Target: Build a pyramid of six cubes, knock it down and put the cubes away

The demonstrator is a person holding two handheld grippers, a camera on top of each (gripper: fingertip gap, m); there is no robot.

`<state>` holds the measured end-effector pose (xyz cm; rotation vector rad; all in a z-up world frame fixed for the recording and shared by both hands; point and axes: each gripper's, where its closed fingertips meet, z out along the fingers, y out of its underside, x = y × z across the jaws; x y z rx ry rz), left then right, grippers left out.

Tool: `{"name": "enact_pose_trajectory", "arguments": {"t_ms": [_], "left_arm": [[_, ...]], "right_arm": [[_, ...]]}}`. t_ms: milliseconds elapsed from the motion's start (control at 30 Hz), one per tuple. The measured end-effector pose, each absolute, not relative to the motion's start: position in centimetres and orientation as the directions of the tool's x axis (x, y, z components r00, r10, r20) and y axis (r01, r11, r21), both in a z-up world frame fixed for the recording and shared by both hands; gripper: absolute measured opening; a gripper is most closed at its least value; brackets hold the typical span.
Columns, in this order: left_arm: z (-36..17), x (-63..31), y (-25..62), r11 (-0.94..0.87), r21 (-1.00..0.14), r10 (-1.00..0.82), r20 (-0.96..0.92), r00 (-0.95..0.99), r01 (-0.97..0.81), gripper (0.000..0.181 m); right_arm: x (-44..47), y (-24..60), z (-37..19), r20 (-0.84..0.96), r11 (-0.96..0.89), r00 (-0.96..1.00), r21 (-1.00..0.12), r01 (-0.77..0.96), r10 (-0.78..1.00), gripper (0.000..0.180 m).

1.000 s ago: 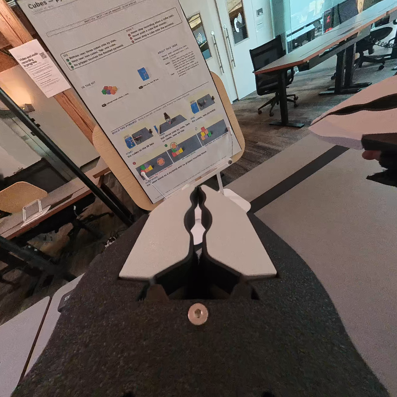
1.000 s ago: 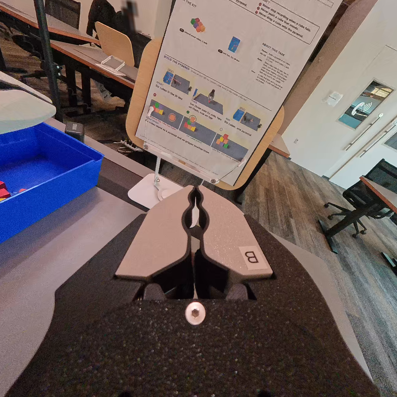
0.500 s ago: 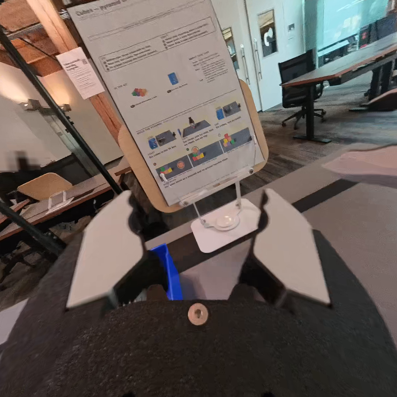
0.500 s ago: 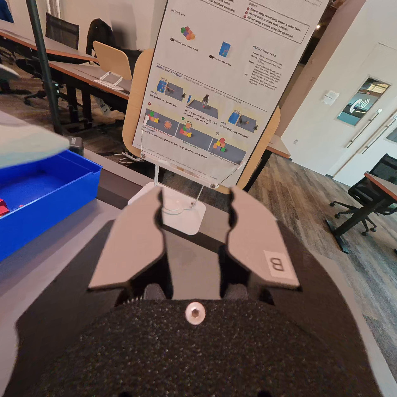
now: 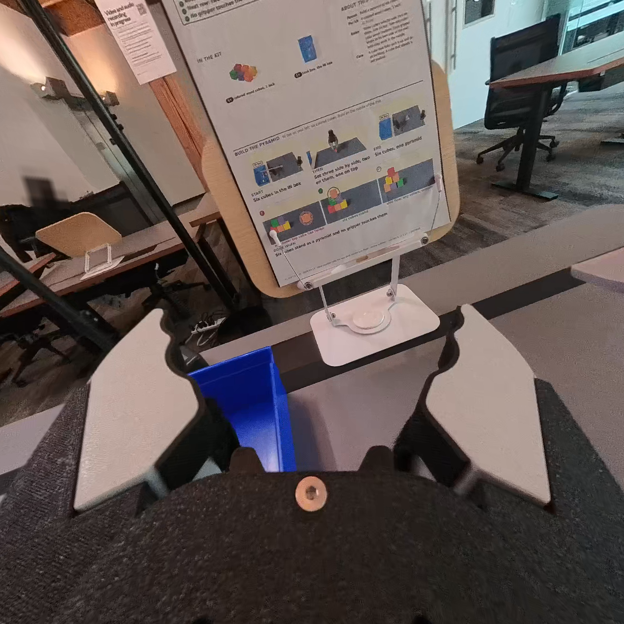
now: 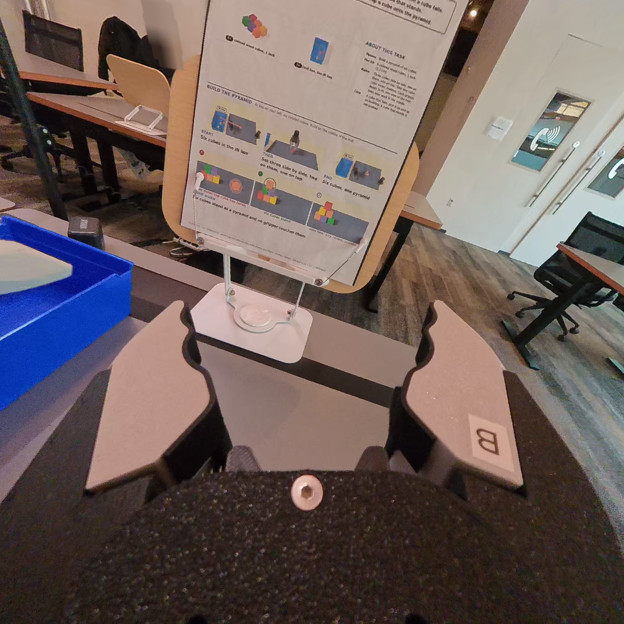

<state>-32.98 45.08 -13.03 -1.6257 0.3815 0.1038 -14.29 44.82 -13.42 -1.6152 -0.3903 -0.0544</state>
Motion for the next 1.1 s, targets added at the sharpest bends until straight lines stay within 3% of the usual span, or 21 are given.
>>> {"name": "enact_pose_trajectory", "arguments": {"t_ms": [233, 767, 833, 867, 933, 1100], "left_arm": [[-12.6, -36.1, 45.7, -0.036, -0.975, -0.139, -0.213, 0.967, -0.22, 0.146], [-11.1, -36.2, 44.5, 0.014, -0.983, -0.184, -0.181, 0.966, -0.181, 0.146], [-11.2, -36.0, 44.5, 0.013, -0.982, -0.189, -0.189, 0.964, -0.19, 0.146], [-11.1, -35.9, 44.5, 0.02, -0.982, -0.189, -0.189, 0.964, -0.189, 0.146], [-11.1, -35.8, 44.7, 0.023, -0.983, -0.194, -0.184, 0.964, -0.183, 0.146], [-11.9, -35.8, 45.3, -0.004, -0.982, -0.186, -0.185, 0.965, -0.189, 0.146]], "right_arm": [[-15.8, 49.3, -17.0, 0.225, -0.142, 0.939, -0.953, 0.267, 0.259, 0.128], [-19.5, 62.4, -14.7, -0.05, 0.045, 0.977, -0.997, -0.06, 0.205, 0.123], [-19.6, 63.3, -14.9, -0.07, 0.061, 0.974, -0.995, -0.085, 0.214, 0.106], [-19.8, 63.7, -15.0, -0.059, 0.07, 0.972, -0.995, -0.077, 0.229, 0.077], [-20.0, 64.1, -15.1, -0.054, 0.106, 0.967, -0.991, -0.082, 0.248, 0.0], [-20.8, 65.9, -15.9, 0.038, 0.108, 0.971, -0.994, 0.012, 0.237, 0.0]]}}
